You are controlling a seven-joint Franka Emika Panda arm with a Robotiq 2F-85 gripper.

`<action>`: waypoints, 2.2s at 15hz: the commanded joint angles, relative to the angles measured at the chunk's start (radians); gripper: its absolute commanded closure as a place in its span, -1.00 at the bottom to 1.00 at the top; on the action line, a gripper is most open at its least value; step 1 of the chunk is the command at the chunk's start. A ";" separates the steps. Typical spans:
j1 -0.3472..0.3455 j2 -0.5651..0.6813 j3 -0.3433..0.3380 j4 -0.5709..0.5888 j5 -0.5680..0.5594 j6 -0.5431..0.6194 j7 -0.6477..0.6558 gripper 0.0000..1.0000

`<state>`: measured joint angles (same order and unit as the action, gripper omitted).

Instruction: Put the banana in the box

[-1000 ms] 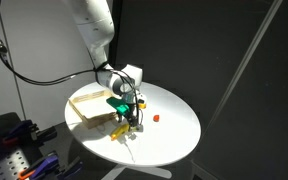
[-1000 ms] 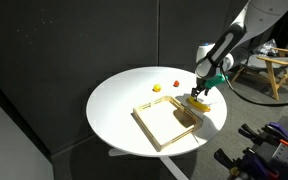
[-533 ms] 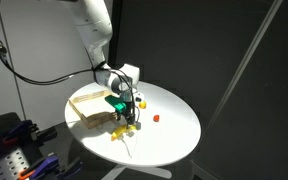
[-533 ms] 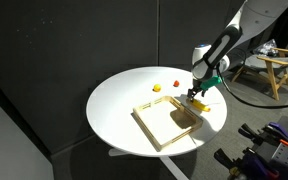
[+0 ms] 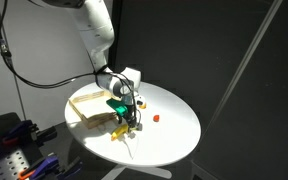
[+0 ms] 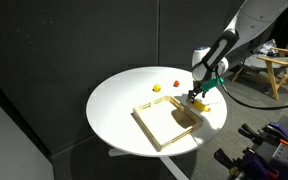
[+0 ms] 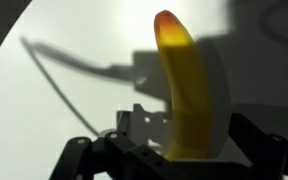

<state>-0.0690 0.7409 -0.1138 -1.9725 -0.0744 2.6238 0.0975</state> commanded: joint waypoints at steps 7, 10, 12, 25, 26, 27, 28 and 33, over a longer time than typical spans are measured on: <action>0.016 0.022 -0.038 0.027 0.007 -0.011 0.032 0.50; 0.026 -0.017 -0.048 0.012 -0.001 -0.048 0.033 0.70; 0.035 -0.039 -0.057 0.004 -0.007 -0.080 0.038 0.70; 0.075 -0.247 0.018 -0.100 -0.026 -0.232 -0.020 0.70; 0.078 -0.256 0.031 -0.109 -0.021 -0.232 -0.024 0.70; 0.083 -0.263 0.042 -0.117 -0.021 -0.229 -0.025 0.70; 0.089 -0.269 0.053 -0.124 -0.020 -0.227 -0.023 0.70; 0.123 -0.278 0.095 -0.141 -0.019 -0.222 -0.016 0.70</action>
<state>0.0397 0.4974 -0.0339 -2.0853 -0.0891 2.4061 0.0914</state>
